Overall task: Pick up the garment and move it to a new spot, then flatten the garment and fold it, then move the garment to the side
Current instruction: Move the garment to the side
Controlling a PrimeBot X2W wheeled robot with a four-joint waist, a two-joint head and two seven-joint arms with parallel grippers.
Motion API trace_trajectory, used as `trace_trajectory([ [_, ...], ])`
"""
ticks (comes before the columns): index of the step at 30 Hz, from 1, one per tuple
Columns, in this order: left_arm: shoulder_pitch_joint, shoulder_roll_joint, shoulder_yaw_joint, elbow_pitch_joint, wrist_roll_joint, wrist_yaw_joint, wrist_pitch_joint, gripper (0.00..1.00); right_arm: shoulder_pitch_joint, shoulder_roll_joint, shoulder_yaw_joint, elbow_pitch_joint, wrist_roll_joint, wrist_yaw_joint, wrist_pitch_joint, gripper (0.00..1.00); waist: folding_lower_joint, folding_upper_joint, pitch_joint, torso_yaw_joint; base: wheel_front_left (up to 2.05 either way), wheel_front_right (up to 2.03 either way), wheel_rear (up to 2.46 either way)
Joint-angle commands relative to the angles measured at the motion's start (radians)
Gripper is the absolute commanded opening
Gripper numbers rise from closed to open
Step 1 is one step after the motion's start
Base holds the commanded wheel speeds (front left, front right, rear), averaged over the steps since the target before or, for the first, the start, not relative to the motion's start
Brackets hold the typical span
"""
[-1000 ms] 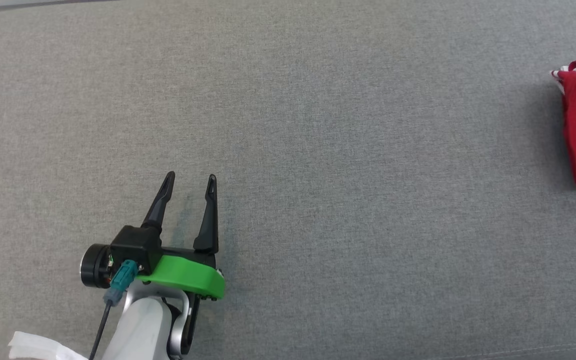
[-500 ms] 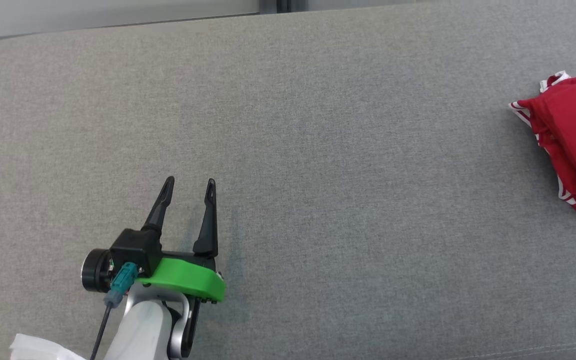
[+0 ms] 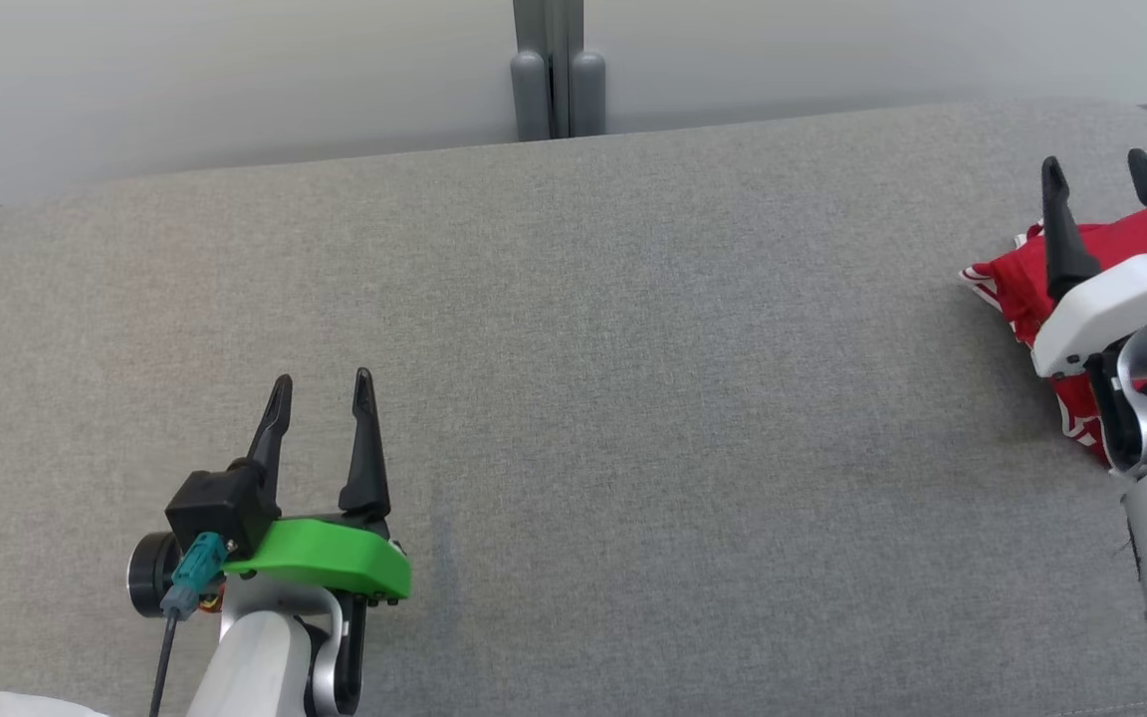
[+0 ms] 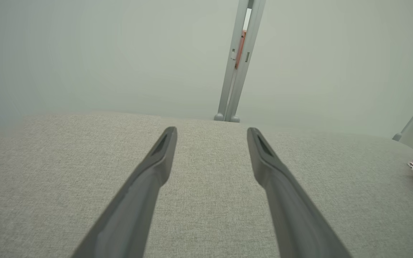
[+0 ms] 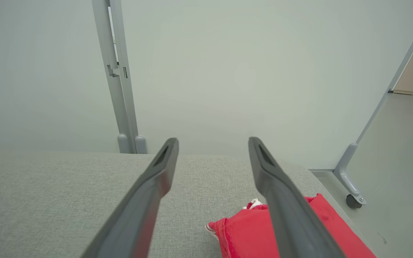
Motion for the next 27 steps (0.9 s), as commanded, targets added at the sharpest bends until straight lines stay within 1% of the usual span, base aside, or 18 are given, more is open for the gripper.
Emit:
trace_trajectory([
  [1, 0.015, 0.001, 0.005, 0.004, -0.006, 0.005, 0.000, 1.00, 0.034, 0.011, 0.016, -0.020, 0.012, -0.001, -0.020, 1.00, 0.0000, 0.0000, -0.042, 0.016, 0.00, 0.00, 0.00],
  [4, 0.026, 0.001, 0.013, 0.017, -0.007, 0.011, 0.000, 1.00, 0.090, 0.051, 0.030, -0.057, 0.027, -0.001, -0.057, 1.00, 0.0000, 0.0000, -0.060, 0.030, 0.00, 0.00, 0.00],
  [7, 0.030, 0.001, 0.015, 0.028, 0.015, 0.025, 0.000, 1.00, 0.156, 0.101, 0.027, -0.104, 0.039, -0.001, -0.085, 1.00, 0.0000, 0.0000, -0.073, 0.044, 0.00, 0.00, 0.00],
  [11, 0.048, 0.000, 0.019, 0.045, 0.027, 0.043, 0.000, 1.00, 0.246, 0.161, 0.021, -0.169, 0.018, -0.001, -0.109, 1.00, 0.0000, 0.0000, -0.084, 0.056, 0.00, 0.00, 0.00],
  [15, 0.068, 0.000, 0.022, 0.050, 0.016, 0.053, 0.000, 1.00, 0.331, 0.204, 0.017, -0.226, 0.005, -0.001, -0.120, 1.00, 0.0000, 0.0000, -0.090, 0.066, 0.00, 0.00, 0.00],
  [20, 0.098, 0.000, 0.021, 0.039, 0.009, 0.062, 0.000, 1.00, 0.430, 0.234, 0.018, -0.276, -0.007, -0.001, -0.130, 1.00, 0.0000, 0.0000, -0.094, 0.074, 0.00, 0.00, 0.00],
  [27, 0.123, 0.000, 0.006, 0.032, 0.010, 0.068, 0.000, 1.00, 0.502, 0.238, 0.045, -0.285, 0.056, -0.001, -0.149, 1.00, 0.0000, 0.0000, -0.093, 0.078, 0.00, 0.00, 0.00],
])
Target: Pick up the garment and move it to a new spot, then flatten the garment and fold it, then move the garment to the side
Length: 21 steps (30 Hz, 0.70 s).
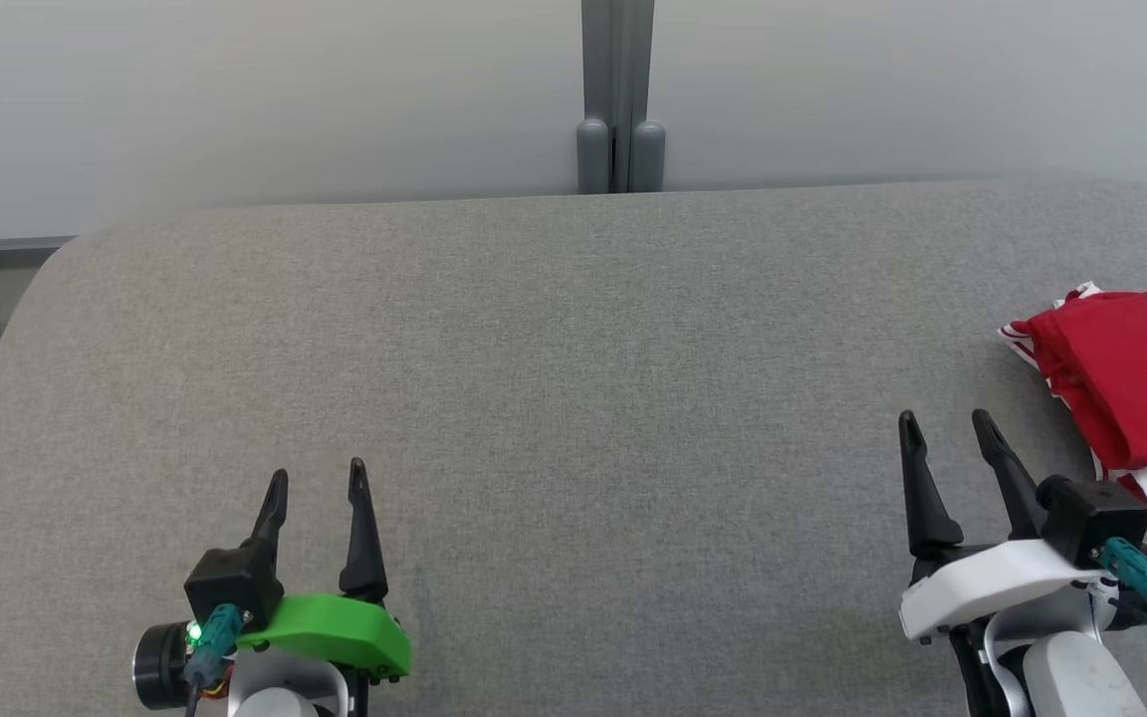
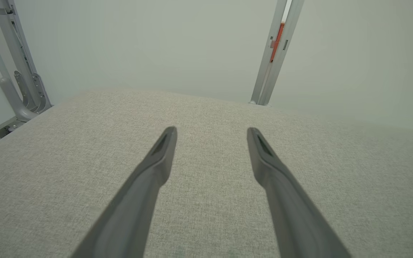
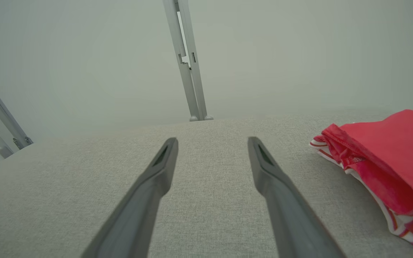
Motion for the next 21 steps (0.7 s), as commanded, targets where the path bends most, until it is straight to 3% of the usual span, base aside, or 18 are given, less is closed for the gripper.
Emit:
trace_trajectory([
  [1, 0.014, 0.002, -0.004, 0.002, -0.005, 0.006, 0.000, 1.00, 0.013, -0.001, 0.005, 0.002, 0.016, -0.001, -0.011, 1.00, 0.0000, 0.0000, 0.001, 0.000, 0.00, 0.00, 0.00],
  [21, -0.008, 0.002, -0.030, 0.038, -0.014, 0.009, 0.000, 1.00, 0.020, -0.001, 0.020, 0.033, 0.027, -0.001, -0.011, 1.00, 0.0000, 0.0000, 0.003, 0.009, 0.00, 0.00, 0.00],
])
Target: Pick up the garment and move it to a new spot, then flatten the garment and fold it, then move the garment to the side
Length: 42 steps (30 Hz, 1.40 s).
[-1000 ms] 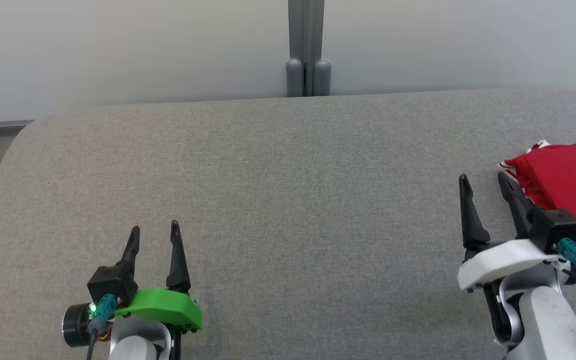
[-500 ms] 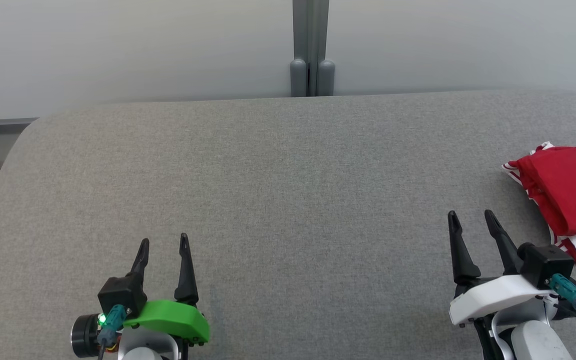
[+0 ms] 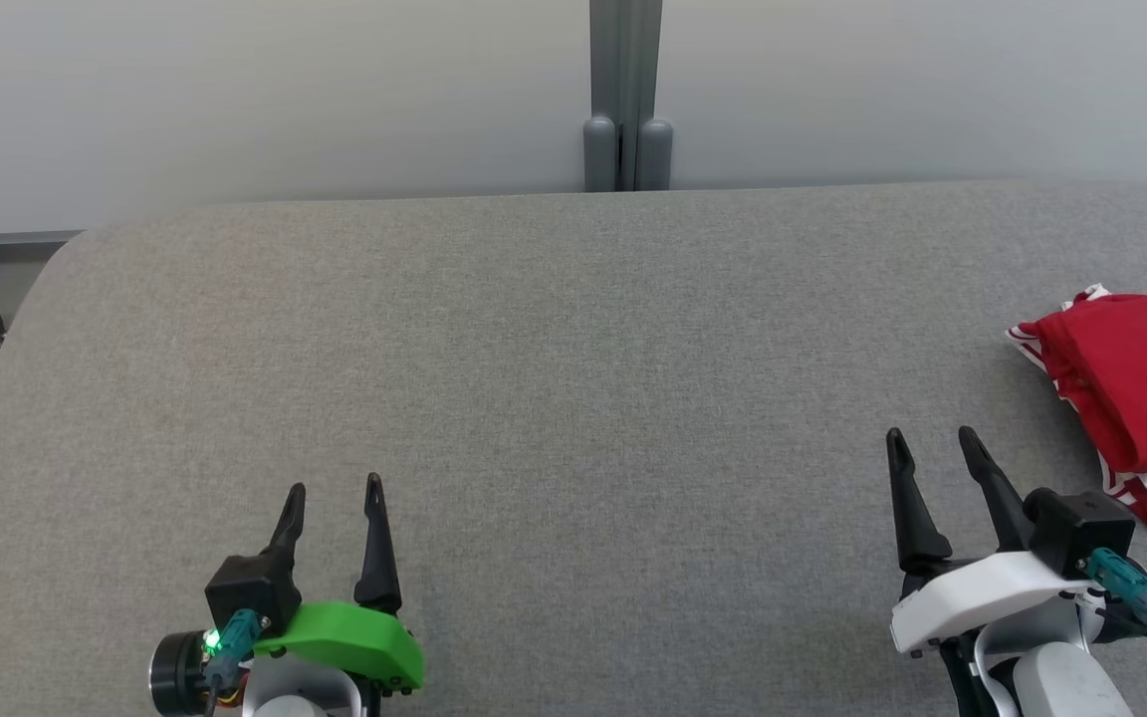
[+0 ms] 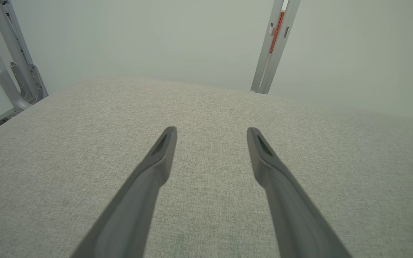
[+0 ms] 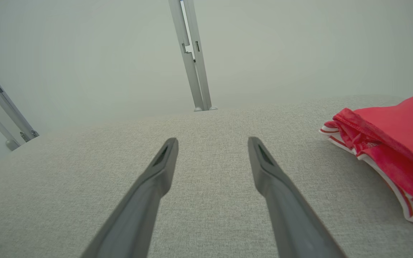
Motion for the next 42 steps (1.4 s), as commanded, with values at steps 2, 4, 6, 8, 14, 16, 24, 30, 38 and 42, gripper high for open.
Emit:
trace_trajectory([
  [2, -0.009, 0.002, -0.005, 0.005, -0.009, -0.004, 0.000, 1.00, 0.012, -0.001, 0.001, -0.002, 0.005, -0.001, -0.001, 1.00, 0.0000, -0.0001, 0.001, 0.001, 0.00, 0.00, 0.00],
  [4, -0.012, 0.002, -0.009, 0.001, -0.014, -0.006, 0.000, 1.00, 0.014, -0.001, 0.001, -0.007, 0.004, -0.001, 0.001, 1.00, 0.0000, -0.0001, 0.003, 0.001, 0.00, 0.00, 0.00],
  [6, 0.001, 0.000, -0.009, 0.006, -0.007, -0.005, 0.000, 0.00, 0.001, 0.001, 0.001, 0.001, 0.001, 0.000, 0.001, 0.00, 0.0000, -0.0001, 0.003, 0.002, 0.00, 0.00, 0.00],
  [8, 0.012, -0.001, -0.008, 0.023, -0.009, -0.005, 0.001, 0.00, 0.006, 0.004, 0.001, 0.019, 0.003, 0.000, 0.002, 0.00, 0.0000, -0.0001, 0.003, 0.001, 0.00, 0.00, 0.00],
  [14, 0.010, -0.001, 0.021, 0.012, -0.115, -0.024, 0.033, 0.00, -0.002, 0.003, -0.011, 0.022, 0.118, 0.000, 0.032, 0.00, 0.0000, -0.0001, 0.002, -0.002, 0.00, 0.00, 0.00],
  [16, 0.010, -0.001, 0.030, 0.007, -0.148, -0.030, 0.043, 0.00, -0.003, 0.003, -0.014, 0.020, 0.155, 0.000, 0.040, 0.00, 0.0000, -0.0001, 0.002, -0.003, 0.00, 0.00, 0.00],
  [24, 0.009, -0.001, 0.064, -0.009, -0.275, -0.053, 0.080, 0.00, -0.007, 0.003, -0.023, 0.016, 0.294, 0.000, 0.069, 0.00, 0.0000, -0.0001, 0.002, -0.007, 0.00, 0.00, 0.00],
  [30, 0.008, 0.000, 0.088, -0.020, -0.362, -0.068, 0.105, 0.00, -0.010, 0.002, -0.030, 0.014, 0.389, 0.000, 0.090, 0.00, 0.0000, -0.0001, 0.001, -0.010, 0.00, 0.00, 0.00],
  [38, 0.007, 0.000, 0.117, -0.034, -0.471, -0.088, 0.137, 0.00, -0.016, 0.002, -0.040, 0.012, 0.507, 0.000, 0.117, 0.00, 0.0000, -0.0001, 0.001, -0.014, 0.00, 0.00, 0.00],
  [42, 0.006, 0.000, 0.131, -0.040, -0.524, -0.097, 0.153, 0.00, -0.018, 0.001, -0.044, 0.011, 0.566, 0.000, 0.130, 0.00, 0.0000, -0.0001, 0.000, -0.016, 0.00, 0.00, 0.00],
])
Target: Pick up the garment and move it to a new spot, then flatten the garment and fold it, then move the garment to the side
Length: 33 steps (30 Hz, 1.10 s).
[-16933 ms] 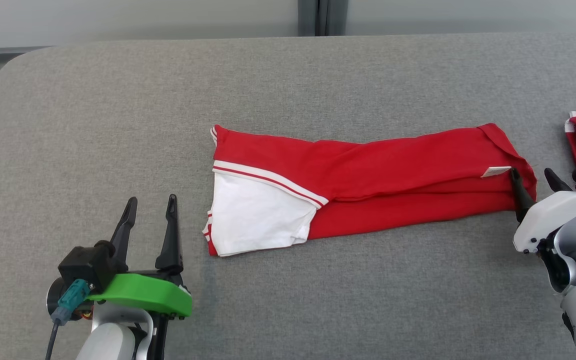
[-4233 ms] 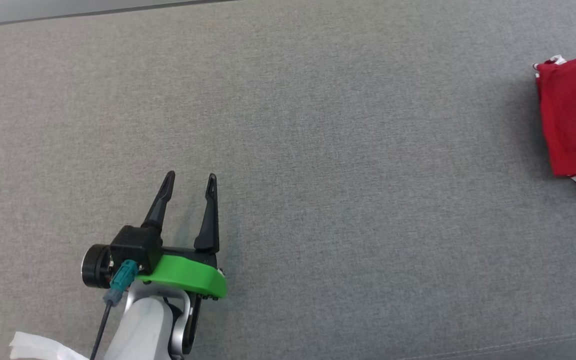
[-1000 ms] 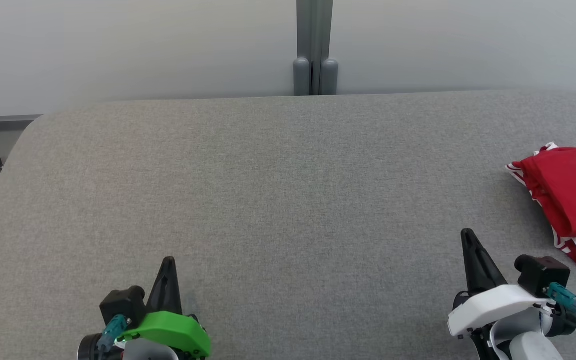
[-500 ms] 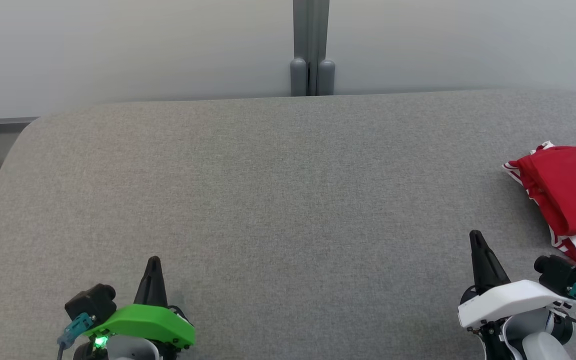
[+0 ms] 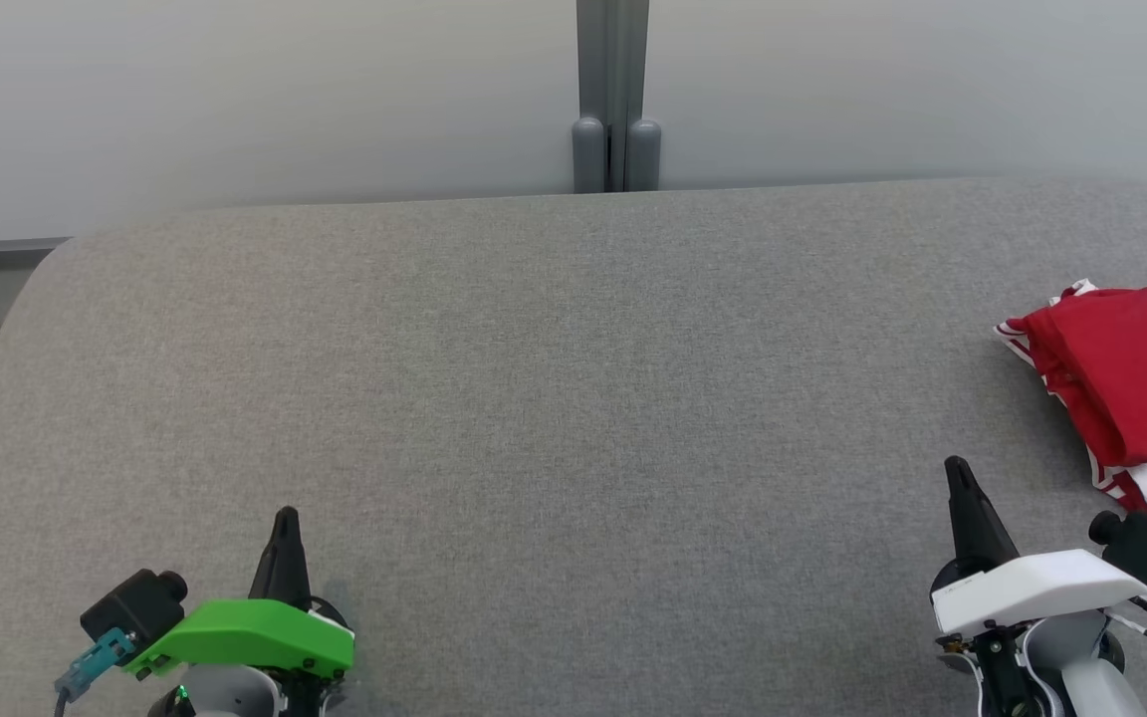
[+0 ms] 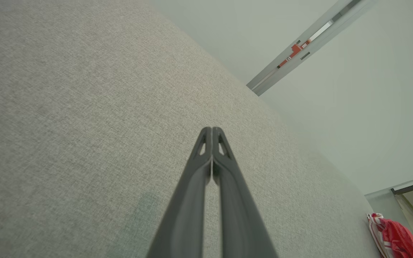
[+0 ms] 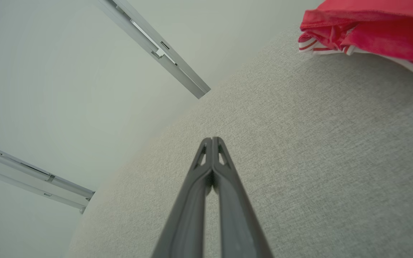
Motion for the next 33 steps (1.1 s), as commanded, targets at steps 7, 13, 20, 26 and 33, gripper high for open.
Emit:
trace_trajectory([
  [7, -0.019, 0.002, 0.031, -0.028, -0.105, -0.022, 0.028, 0.00, -0.031, -0.005, -0.011, -0.017, 0.113, 0.000, 0.024, 0.00, 0.0000, -0.0001, -0.001, -0.004, 0.00, 0.00, 0.00],
  [13, -0.020, 0.002, 0.049, -0.036, -0.169, -0.033, 0.047, 0.00, -0.034, -0.006, -0.017, -0.018, 0.184, 0.000, 0.041, 0.00, 0.0000, -0.0001, -0.001, -0.007, 0.00, 0.00, 0.00],
  [20, -0.021, 0.003, 0.069, -0.046, -0.245, -0.048, 0.070, 0.00, -0.038, -0.006, -0.024, -0.018, 0.268, 0.000, 0.060, 0.00, 0.0000, -0.0001, -0.002, -0.011, 0.00, 0.00, 0.00],
  [26, -0.021, 0.003, 0.086, -0.053, -0.304, -0.058, 0.087, 0.00, -0.041, -0.006, -0.029, -0.019, 0.332, 0.000, 0.075, 0.00, 0.0000, -0.0001, -0.002, -0.014, 0.00, 0.00, 0.00],
  [33, -0.022, 0.003, 0.103, -0.060, -0.368, -0.070, 0.106, 0.00, -0.043, -0.006, -0.035, -0.020, 0.402, 0.000, 0.090, 0.00, 0.0000, -0.0001, -0.003, -0.017, 0.00, 0.00, 0.00],
])
